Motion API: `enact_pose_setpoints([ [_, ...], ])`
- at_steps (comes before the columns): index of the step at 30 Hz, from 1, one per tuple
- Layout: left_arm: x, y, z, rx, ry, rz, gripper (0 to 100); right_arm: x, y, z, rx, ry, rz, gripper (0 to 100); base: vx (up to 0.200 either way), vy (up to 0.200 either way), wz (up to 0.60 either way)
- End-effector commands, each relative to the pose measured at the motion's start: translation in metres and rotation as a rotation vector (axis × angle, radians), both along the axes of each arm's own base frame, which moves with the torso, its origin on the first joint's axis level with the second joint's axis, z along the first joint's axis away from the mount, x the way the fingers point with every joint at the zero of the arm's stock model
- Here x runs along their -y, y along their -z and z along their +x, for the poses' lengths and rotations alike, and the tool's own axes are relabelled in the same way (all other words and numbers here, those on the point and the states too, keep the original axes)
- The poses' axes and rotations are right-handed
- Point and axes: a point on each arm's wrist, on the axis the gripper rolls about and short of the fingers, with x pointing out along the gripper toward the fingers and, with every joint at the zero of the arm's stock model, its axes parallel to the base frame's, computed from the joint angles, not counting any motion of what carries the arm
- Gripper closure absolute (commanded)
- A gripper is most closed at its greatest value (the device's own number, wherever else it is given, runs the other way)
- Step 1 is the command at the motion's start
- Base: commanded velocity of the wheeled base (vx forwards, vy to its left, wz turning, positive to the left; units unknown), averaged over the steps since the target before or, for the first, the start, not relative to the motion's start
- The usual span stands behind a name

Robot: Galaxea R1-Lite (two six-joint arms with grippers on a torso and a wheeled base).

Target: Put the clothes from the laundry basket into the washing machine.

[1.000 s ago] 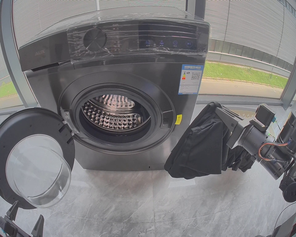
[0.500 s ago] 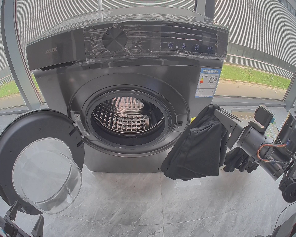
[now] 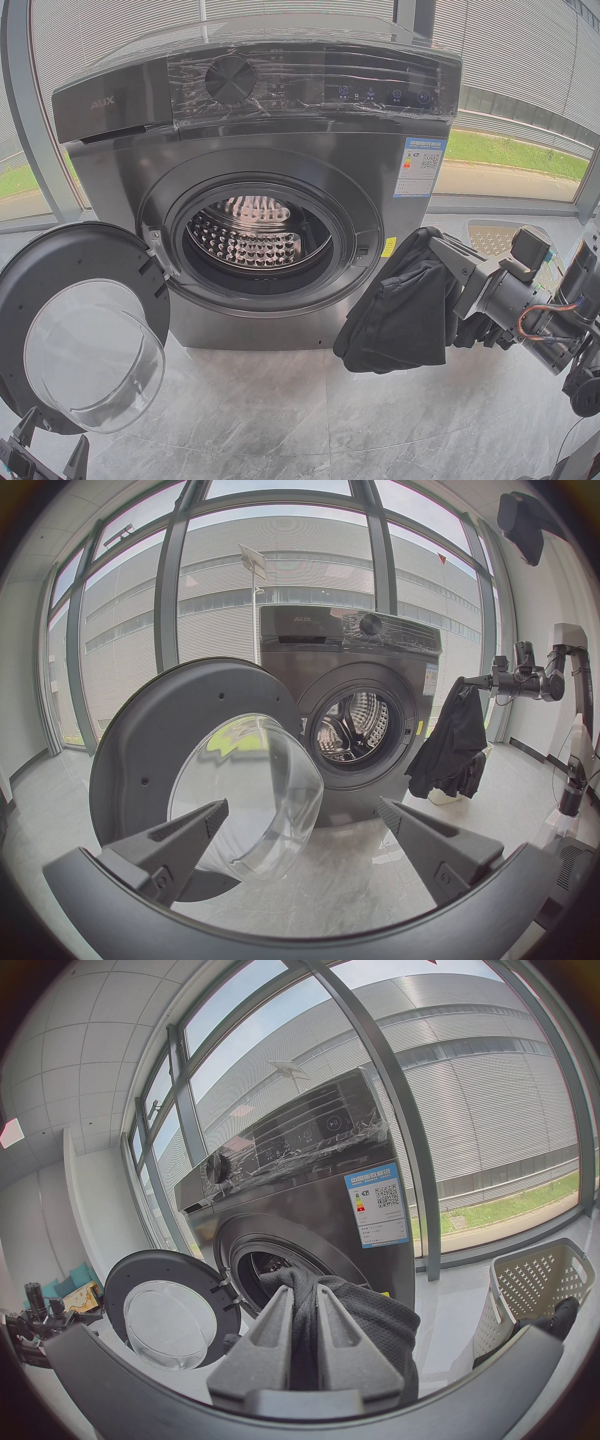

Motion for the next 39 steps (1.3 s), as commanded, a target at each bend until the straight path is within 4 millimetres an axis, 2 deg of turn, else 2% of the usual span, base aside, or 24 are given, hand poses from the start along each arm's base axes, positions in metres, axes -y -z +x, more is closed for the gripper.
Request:
enact_pose_setpoints([
  [1, 0.000, 0.005, 0.000, 0.000, 0.000, 0.000, 0, 0.000, 0.002, -0.001, -0.006, -0.003, -0.006, 100, 0.000, 0.200, 0.00],
  [7, 0.000, 0.005, 0.000, 0.000, 0.000, 0.000, 0, 0.000, 0.003, -0.001, -0.008, -0.004, -0.008, 100, 0.000, 0.200, 0.00],
  [22, 0.000, 0.005, 0.000, 0.002, 0.004, 0.030, 0, -0.015, 0.013, -0.011, -0.035, -0.079, -0.035, 100, 0.000, 0.000, 0.00],
  [29, 0.000, 0.005, 0.000, 0.003, 0.008, 0.044, 0, -0.036, 0.021, -0.012, -0.056, -0.173, -0.046, 100, 0.000, 0.000, 0.00],
  [34, 0.000, 0.005, 0.000, 0.006, 0.014, 0.049, 0, -0.043, 0.030, -0.006, -0.073, -0.170, -0.059, 100, 0.000, 0.000, 0.00],
  [35, 0.001, 0.004, 0.000, 0.020, 0.021, 0.044, 0, -0.045, 0.031, -0.005, -0.069, -0.167, -0.055, 100, 0.000, 0.000, 0.00],
  [37, 0.001, -0.016, -0.004, 0.089, 0.052, 0.036, 0, -0.048, 0.034, -0.002, -0.063, -0.166, -0.052, 100, 0.000, 0.000, 0.00],
  [38, 0.001, -0.016, -0.004, 0.089, 0.052, 0.036, 0, -0.048, 0.034, -0.002, -0.063, -0.166, -0.052, 100, 0.000, 0.000, 0.00],
  [39, 0.003, -0.045, -0.012, 0.153, 0.103, 0.042, 0, -0.051, 0.039, 0.001, -0.062, -0.165, -0.053, 100, 0.000, 0.000, 0.00],
])
